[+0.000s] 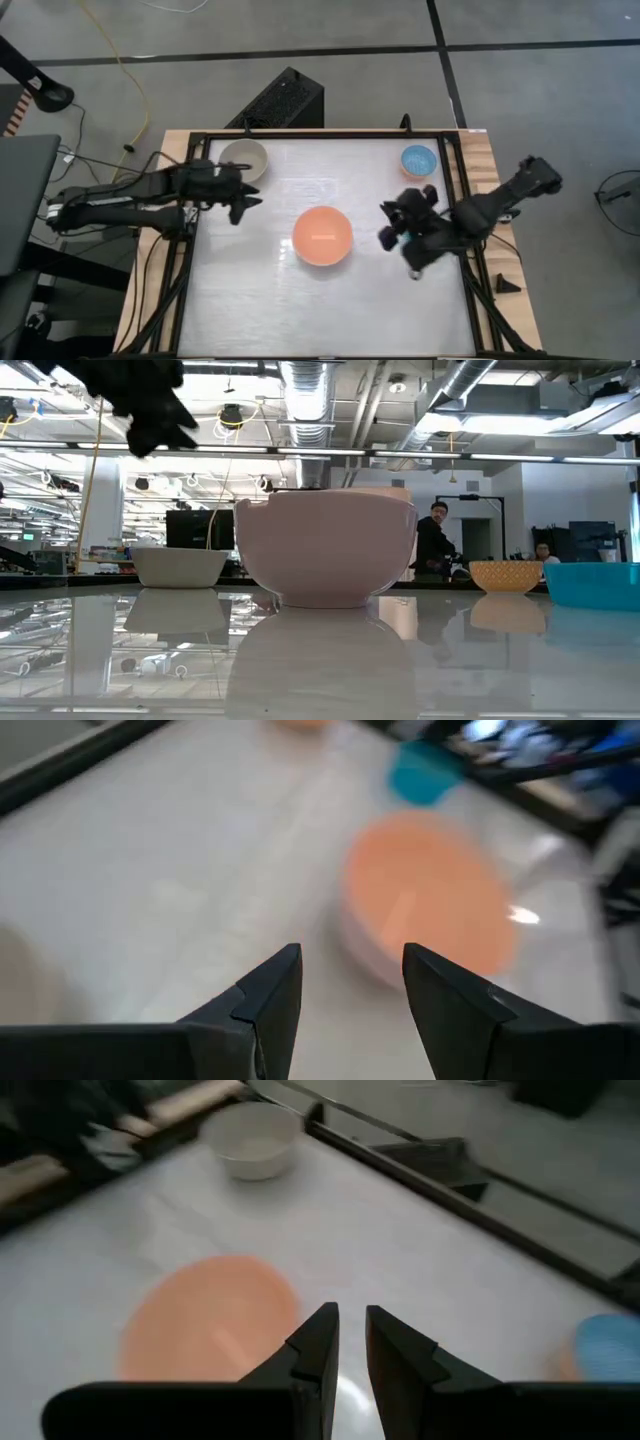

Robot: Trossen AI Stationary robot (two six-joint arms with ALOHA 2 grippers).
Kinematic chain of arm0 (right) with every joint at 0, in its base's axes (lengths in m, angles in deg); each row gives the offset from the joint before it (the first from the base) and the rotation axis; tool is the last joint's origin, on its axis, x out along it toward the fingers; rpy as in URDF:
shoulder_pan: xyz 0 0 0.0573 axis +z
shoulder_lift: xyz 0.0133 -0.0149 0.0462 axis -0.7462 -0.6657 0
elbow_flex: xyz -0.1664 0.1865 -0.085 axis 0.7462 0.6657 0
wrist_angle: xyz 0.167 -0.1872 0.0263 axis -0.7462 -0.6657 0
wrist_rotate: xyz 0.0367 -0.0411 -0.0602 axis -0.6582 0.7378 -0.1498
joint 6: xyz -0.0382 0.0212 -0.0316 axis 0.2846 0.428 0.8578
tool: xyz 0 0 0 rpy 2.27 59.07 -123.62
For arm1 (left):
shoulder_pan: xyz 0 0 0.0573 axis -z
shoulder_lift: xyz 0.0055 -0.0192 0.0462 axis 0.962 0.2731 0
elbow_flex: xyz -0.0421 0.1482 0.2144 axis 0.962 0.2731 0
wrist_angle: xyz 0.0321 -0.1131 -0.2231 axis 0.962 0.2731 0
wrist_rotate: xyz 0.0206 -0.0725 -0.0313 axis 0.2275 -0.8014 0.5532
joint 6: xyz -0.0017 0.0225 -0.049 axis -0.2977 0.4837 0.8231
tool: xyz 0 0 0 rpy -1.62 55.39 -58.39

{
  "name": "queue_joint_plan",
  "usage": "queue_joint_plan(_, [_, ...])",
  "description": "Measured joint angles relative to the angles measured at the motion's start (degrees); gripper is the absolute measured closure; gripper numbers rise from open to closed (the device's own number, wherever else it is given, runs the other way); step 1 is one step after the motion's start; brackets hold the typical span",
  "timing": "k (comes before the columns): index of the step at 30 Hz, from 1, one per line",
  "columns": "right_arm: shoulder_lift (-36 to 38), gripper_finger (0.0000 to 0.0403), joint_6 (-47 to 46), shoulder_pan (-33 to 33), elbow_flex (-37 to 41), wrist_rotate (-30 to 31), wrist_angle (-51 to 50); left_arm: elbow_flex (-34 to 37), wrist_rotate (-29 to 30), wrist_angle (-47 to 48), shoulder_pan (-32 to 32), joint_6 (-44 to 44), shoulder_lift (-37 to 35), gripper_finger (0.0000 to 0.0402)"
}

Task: Nest bowls inside each other
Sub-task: Stack the gray bowl on top of the orange bowl

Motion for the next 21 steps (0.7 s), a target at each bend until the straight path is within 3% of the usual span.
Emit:
queue_joint_plan(5, [12.6,0.0315,2.5,3.8,19.3,-1.7,23.6,0.0,6.5,0.3,-5.6,-1.4,7.0,0.0237])
queue_joint_plan(10, [22.0,0.0315,11.2,3.3,32.9,-5.5,45.2,-0.4,6.7,1.8,-13.2,-6.6,14.8,0.0237])
queue_joint_plan(15, [28.9,0.0315,14.9,0.7,37.6,-9.7,47.7,-3.4,5.1,2.4,-19.0,-14.7,24.3,0.0237])
queue_joint_plan(21, [35.2,0.0315,21.4,-1.7,37.7,-11.1,46.0,-9.4,3.4,3.9,-25.2,-16.2,34.8,0.0237])
